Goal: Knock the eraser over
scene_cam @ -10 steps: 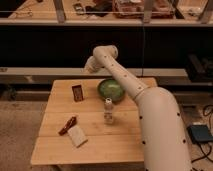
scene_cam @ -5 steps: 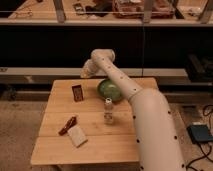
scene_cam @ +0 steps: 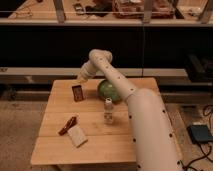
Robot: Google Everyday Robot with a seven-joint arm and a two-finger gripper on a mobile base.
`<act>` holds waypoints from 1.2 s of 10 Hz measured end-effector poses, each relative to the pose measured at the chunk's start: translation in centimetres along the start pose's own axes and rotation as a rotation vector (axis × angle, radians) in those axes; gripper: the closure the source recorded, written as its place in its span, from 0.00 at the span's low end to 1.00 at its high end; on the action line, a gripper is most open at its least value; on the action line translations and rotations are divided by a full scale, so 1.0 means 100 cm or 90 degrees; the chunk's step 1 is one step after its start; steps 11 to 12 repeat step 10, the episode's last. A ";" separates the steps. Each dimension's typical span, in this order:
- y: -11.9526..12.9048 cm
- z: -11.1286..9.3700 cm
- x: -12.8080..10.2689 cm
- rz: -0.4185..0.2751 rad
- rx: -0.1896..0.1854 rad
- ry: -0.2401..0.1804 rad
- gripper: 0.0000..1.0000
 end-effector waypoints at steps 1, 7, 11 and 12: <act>0.023 -0.001 -0.016 -0.030 -0.047 -0.007 1.00; 0.237 -0.126 -0.120 -0.174 -0.364 -0.082 0.96; 0.290 -0.170 -0.139 -0.203 -0.432 -0.079 0.96; 0.290 -0.170 -0.139 -0.203 -0.432 -0.079 0.96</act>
